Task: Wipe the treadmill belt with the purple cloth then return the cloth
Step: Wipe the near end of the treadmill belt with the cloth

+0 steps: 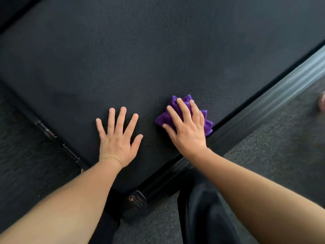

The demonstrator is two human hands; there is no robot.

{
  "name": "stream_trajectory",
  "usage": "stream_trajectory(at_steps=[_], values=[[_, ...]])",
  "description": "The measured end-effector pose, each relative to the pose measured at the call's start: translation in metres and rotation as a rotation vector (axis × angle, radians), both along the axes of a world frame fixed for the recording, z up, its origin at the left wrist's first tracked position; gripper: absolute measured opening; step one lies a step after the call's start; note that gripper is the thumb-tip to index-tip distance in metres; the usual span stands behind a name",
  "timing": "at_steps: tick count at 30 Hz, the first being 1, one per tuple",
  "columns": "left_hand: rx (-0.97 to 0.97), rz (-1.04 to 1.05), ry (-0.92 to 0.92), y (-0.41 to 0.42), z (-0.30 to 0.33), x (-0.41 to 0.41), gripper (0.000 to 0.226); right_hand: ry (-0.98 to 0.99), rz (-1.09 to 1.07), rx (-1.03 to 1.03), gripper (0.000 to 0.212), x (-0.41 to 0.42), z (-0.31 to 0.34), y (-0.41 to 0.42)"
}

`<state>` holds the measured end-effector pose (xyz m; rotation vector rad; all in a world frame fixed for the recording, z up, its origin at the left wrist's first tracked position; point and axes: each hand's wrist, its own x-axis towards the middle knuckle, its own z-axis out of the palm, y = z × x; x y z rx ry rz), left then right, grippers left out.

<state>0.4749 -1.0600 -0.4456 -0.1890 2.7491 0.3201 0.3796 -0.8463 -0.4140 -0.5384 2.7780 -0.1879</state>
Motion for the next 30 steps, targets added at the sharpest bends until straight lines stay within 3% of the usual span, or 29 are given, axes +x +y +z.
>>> stream_trajectory(at_steps=[4,9,15,18,22,27,30], values=[[0.013,-0.078,-0.015,0.005,0.013,-0.022,0.076,0.020,-0.141,-0.009,0.052,0.008,0.003,0.008],[0.051,-0.244,0.002,0.035,0.029,-0.090,0.081,-0.007,-0.570,-0.014,0.050,-0.002,0.008,0.014],[0.102,-0.243,-0.049,0.072,0.049,-0.165,0.114,0.006,-0.778,-0.053,0.050,-0.058,0.012,0.026],[0.028,-0.292,-0.176,0.082,0.052,-0.197,0.142,0.066,-0.771,-0.079,0.049,-0.093,0.011,0.041],[-0.079,-0.344,-0.398,0.090,0.045,-0.218,0.167,0.097,-0.562,-0.074,0.048,-0.121,0.010,0.046],[-0.075,-0.306,-0.524,0.094,0.045,-0.225,0.168,0.045,-0.345,-0.015,0.058,-0.106,0.013,0.050],[-0.084,-0.315,-0.568,0.093,0.048,-0.228,0.166,0.075,-0.311,0.003,0.053,-0.090,0.012,0.070]])
